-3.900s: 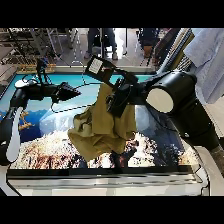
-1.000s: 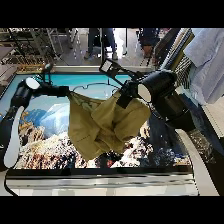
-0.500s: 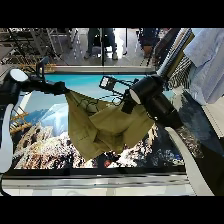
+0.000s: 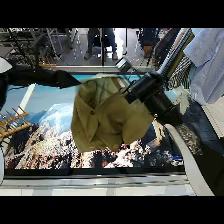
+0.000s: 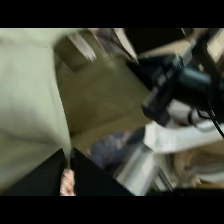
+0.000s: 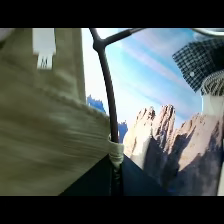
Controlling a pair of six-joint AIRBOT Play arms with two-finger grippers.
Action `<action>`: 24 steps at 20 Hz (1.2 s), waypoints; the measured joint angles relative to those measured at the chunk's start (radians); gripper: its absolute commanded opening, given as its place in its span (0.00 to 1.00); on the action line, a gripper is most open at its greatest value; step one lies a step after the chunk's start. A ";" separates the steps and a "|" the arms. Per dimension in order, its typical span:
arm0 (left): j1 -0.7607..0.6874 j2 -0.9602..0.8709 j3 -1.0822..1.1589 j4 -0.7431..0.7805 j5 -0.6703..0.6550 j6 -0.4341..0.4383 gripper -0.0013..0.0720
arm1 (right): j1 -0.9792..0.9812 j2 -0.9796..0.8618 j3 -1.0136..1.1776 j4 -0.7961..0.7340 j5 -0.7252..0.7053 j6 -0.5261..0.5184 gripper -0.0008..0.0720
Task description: Fold the clothes and pants, and hang the long-sleeved shirts on hangers.
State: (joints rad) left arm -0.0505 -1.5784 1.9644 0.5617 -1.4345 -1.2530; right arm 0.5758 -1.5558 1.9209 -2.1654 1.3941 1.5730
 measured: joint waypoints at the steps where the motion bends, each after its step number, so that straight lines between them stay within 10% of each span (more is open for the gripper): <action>1: -0.028 0.005 0.000 0.001 -0.016 0.006 0.77 | -0.008 0.009 0.023 0.008 0.008 0.035 0.04; 14: -0.149 0.016 0.000 0.032 -0.238 0.035 0.77 | -0.413 0.330 0.147 -0.025 -0.202 0.436 0.03; 20: -0.137 0.016 0.000 0.035 -0.332 0.098 0.77 | -0.968 0.381 0.148 -0.074 -0.050 0.376 0.03; 24: -0.135 0.015 0.000 0.036 -0.381 0.109 0.77 | -1.300 0.377 0.148 -0.083 -0.194 0.343 0.03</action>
State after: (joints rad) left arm -0.1860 -1.5631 1.9644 0.5980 -1.8160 -1.1435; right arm -0.7238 -1.1793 2.0693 -2.2482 1.2003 1.9163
